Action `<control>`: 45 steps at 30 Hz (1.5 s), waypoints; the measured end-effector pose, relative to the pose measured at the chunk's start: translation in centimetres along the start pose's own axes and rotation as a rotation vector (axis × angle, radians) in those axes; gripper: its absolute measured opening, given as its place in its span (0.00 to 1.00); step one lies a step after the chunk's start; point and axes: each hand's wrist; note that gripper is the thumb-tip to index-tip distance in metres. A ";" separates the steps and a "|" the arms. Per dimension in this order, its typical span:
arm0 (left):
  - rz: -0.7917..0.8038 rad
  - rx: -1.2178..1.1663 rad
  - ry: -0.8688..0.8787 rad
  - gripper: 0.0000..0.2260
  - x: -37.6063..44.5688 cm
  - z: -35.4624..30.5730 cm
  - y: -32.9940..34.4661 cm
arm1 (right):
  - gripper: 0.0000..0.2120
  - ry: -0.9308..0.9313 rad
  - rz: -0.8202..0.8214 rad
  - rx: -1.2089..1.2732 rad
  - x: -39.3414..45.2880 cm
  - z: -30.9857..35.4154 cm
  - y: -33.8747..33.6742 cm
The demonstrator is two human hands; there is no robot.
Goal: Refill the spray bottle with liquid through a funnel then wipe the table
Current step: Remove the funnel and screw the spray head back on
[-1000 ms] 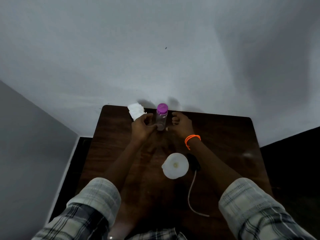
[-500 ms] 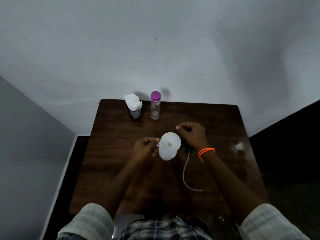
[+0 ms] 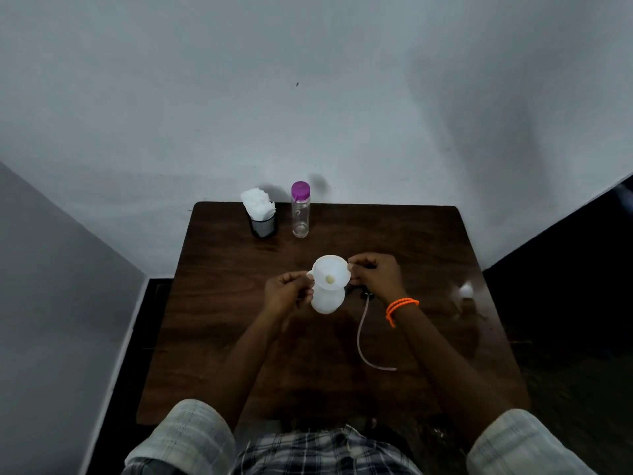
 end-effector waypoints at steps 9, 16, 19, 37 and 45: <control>-0.001 -0.042 -0.089 0.07 -0.1 -0.5 0.4 | 0.06 0.089 0.000 0.175 -0.1 -0.8 0.9; 0.023 0.088 -0.013 0.06 -0.6 -3.1 0.8 | 0.07 0.094 0.010 0.293 -0.4 0.9 0.6; 0.038 0.120 0.013 0.06 -0.5 -4.8 1.1 | 0.08 0.104 0.051 0.372 -0.3 1.8 0.2; 0.067 0.323 -0.056 0.07 10.4 -5.9 0.6 | 0.09 0.184 0.057 0.477 9.9 -1.4 1.7; -0.031 0.374 -0.168 0.08 18.4 -1.4 0.6 | 0.25 0.164 0.102 -0.138 16.4 -6.5 3.0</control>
Point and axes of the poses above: each hand's wrist, its own x-axis towards the middle knuckle, its own y-axis out of the palm, z = x × y, and after that the axes turned 9 degrees about z, right-handed
